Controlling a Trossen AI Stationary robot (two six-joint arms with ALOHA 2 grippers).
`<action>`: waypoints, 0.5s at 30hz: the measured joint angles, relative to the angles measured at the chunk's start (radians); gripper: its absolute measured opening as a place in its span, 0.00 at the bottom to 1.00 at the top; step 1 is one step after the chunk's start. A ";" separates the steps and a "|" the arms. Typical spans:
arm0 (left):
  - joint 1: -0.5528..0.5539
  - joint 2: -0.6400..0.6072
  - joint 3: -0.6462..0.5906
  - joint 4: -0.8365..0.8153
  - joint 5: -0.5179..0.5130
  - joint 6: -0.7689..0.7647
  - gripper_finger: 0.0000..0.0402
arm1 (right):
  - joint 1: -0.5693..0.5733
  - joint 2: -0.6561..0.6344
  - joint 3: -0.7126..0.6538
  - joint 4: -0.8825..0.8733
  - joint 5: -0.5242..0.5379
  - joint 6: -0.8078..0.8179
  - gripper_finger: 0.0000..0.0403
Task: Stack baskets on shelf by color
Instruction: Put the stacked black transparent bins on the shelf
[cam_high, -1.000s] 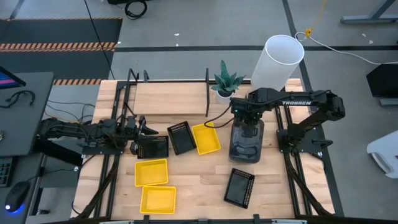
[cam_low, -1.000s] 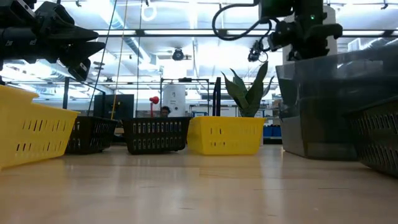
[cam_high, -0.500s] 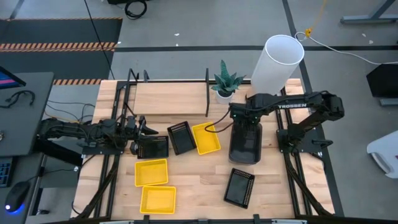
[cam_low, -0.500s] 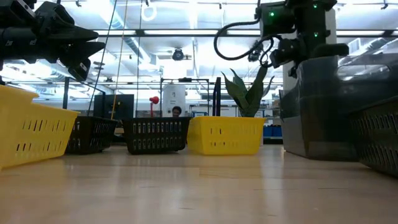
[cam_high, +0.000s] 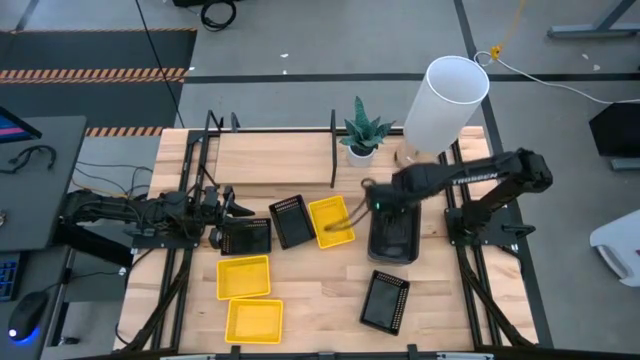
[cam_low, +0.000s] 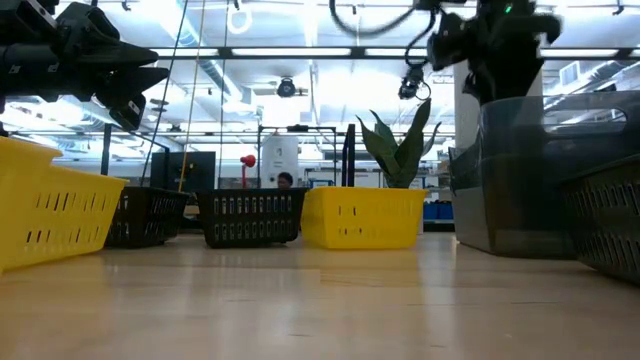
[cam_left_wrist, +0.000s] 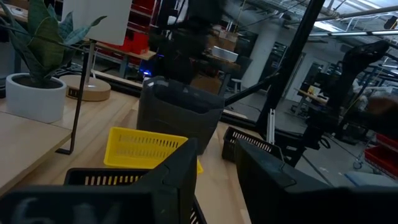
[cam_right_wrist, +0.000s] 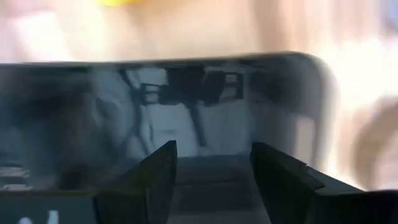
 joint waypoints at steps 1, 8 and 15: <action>0.000 0.000 0.000 0.001 0.000 0.000 0.29 | 0.034 0.005 0.000 0.022 -0.005 0.032 0.52; 0.000 0.000 0.000 -0.002 0.000 0.000 0.29 | 0.234 0.099 0.041 0.044 -0.011 0.202 0.51; 0.000 0.000 0.000 -0.002 0.000 0.000 0.29 | 0.338 0.227 0.253 -0.092 0.047 0.226 0.51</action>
